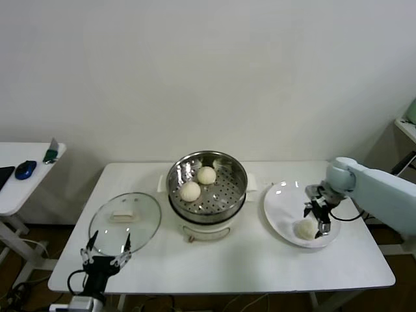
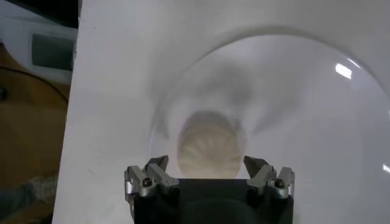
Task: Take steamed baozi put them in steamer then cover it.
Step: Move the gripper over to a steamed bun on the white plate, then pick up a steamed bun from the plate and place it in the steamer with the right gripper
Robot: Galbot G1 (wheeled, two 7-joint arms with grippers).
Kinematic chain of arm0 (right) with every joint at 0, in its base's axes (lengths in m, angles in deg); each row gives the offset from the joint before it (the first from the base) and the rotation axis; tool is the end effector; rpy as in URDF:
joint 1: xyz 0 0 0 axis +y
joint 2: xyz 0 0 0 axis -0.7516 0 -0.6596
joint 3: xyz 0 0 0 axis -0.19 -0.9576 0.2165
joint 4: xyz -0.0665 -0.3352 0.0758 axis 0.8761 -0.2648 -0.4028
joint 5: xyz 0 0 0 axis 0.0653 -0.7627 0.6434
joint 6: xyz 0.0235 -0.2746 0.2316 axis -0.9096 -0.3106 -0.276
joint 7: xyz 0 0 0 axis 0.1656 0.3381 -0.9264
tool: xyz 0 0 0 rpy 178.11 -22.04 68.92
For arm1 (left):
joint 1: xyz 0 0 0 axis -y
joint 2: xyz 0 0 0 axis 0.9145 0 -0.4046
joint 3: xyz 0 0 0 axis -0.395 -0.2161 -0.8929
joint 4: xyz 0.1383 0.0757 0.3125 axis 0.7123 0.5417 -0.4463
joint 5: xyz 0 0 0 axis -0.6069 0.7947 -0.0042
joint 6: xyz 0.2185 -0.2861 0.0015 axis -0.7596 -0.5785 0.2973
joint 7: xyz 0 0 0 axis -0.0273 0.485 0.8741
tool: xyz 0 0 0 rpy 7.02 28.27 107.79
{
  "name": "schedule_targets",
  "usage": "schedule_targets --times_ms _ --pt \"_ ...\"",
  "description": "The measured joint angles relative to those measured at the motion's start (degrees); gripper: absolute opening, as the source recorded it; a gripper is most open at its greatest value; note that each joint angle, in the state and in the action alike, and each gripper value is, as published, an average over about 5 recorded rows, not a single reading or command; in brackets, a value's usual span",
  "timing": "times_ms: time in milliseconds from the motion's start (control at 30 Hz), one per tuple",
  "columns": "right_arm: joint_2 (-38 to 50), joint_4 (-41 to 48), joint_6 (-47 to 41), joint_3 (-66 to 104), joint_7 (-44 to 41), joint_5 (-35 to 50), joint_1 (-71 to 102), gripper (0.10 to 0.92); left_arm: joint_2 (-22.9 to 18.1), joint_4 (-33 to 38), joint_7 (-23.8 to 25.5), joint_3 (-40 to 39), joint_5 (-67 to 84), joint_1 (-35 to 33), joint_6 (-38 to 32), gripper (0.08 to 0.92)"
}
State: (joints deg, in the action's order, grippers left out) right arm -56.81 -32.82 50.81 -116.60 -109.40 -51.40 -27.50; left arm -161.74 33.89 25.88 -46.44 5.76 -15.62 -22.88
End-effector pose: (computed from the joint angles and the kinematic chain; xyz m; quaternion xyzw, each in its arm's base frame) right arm 0.5283 -0.1819 -0.2262 0.5435 -0.4732 0.5143 0.4649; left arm 0.1327 0.0704 -0.3231 0.0322 -0.9885 -0.1190 0.0872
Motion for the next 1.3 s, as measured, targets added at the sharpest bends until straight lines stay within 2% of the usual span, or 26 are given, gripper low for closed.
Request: schedule_targets --times_ms 400,667,967,1300 --pt "-2.4 3.5 1.2 2.4 -0.1 -2.7 2.5 0.812 -0.1 -0.3 -0.3 0.1 -0.2 -0.2 -0.2 0.823" --pt "-3.2 4.2 1.5 2.8 -0.6 -3.3 2.9 0.733 0.0 -0.1 -0.3 0.1 -0.3 0.0 0.0 0.823" --pt "-3.3 4.4 2.1 3.0 -0.8 -3.4 2.6 0.685 0.0 0.1 -0.9 0.0 -0.3 -0.2 0.1 0.823" --pt "-4.4 2.7 6.8 -1.5 -2.0 -2.3 -5.2 0.687 0.1 0.7 -1.2 -0.3 -0.3 -0.6 0.2 0.823"
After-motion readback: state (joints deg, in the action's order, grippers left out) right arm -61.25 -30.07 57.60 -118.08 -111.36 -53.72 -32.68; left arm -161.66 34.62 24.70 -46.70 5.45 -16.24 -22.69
